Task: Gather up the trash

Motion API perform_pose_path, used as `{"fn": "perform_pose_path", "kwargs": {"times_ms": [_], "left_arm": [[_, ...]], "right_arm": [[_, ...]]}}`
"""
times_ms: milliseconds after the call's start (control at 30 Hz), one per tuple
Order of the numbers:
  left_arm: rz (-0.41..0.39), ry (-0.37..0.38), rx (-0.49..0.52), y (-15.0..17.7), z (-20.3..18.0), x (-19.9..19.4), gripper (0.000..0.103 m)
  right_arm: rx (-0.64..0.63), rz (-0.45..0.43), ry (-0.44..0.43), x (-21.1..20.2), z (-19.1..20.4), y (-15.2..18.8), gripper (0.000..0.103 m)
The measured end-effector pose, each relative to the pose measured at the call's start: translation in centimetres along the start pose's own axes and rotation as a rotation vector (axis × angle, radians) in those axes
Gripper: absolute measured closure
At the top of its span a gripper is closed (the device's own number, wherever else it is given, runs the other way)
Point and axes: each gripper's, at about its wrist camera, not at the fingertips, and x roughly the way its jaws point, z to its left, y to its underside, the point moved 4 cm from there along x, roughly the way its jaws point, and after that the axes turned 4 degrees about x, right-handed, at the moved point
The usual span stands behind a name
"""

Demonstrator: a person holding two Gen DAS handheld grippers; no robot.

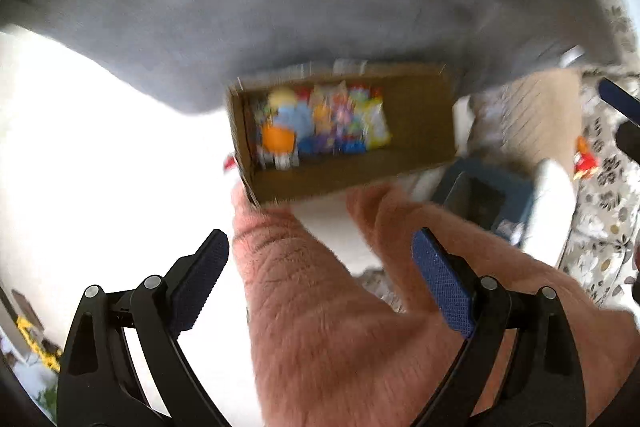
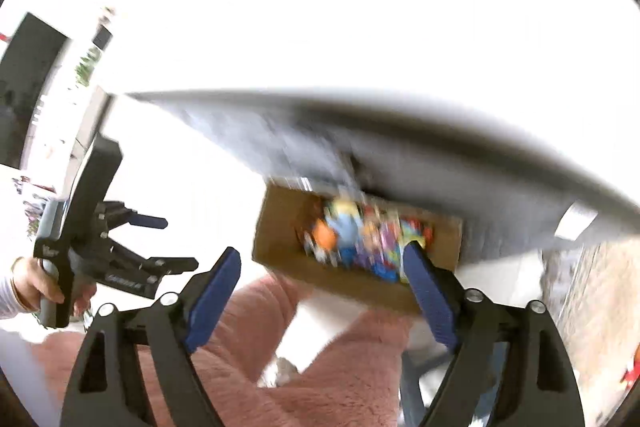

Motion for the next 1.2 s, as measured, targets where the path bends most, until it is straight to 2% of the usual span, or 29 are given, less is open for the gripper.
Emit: {"fn": "perform_pose_path", "kwargs": {"times_ms": [67,167,233,367,533,633,700,800,1067,1200], "left_arm": [[-0.094,-0.017,0.002,-0.3,-0.2,-4.7,0.012],[-0.302,-0.125,-0.003,-2.2,-1.0,-12.4,0.012],[-0.397,-0.157,-0.011,-3.7,-1.5,-15.8,0.012],[-0.614,-0.158,-0.060,-8.2,-2.5,-23.0,0.012],[-0.801,-0.195,-0.070,-12.1,-4.4,-30.1,0.012],[-0.872,-0.222,-0.059,-12.8,-5.1,-32.9,0.012],[-0.913,-0.244,-0.057,-13.0,-6.1,-34.6,0.012],[-0.953,-0.239,-0.054,-13.8,-6.7,-36.2,0.012],[-0.980,-0.272,-0.058,-13.9,-6.6,-37.1,0.012],[-0.967,-0.274,-0.079,-13.7,-6.2,-36.8,0.012]], "right_arm": [[-0.005,-0.099,-0.010,-3.9,0.9,-2.3,0.016],[0.017,-0.263,-0.012,-9.0,1.6,-5.9,0.011],[0.042,-0.360,0.008,-12.0,1.8,-8.1,0.005],[0.072,-0.515,0.071,-17.1,2.4,-12.3,0.006],[0.103,-0.673,0.161,-22.3,2.3,-16.0,0.006],[0.118,-0.735,0.165,-24.3,2.3,-16.8,0.006],[0.116,-0.745,0.185,-24.6,2.9,-16.7,0.005],[0.111,-0.767,0.201,-25.3,3.7,-16.8,0.005],[0.123,-0.774,0.181,-25.4,4.1,-16.9,0.005],[0.116,-0.764,0.167,-25.0,4.3,-17.1,0.005]]}}
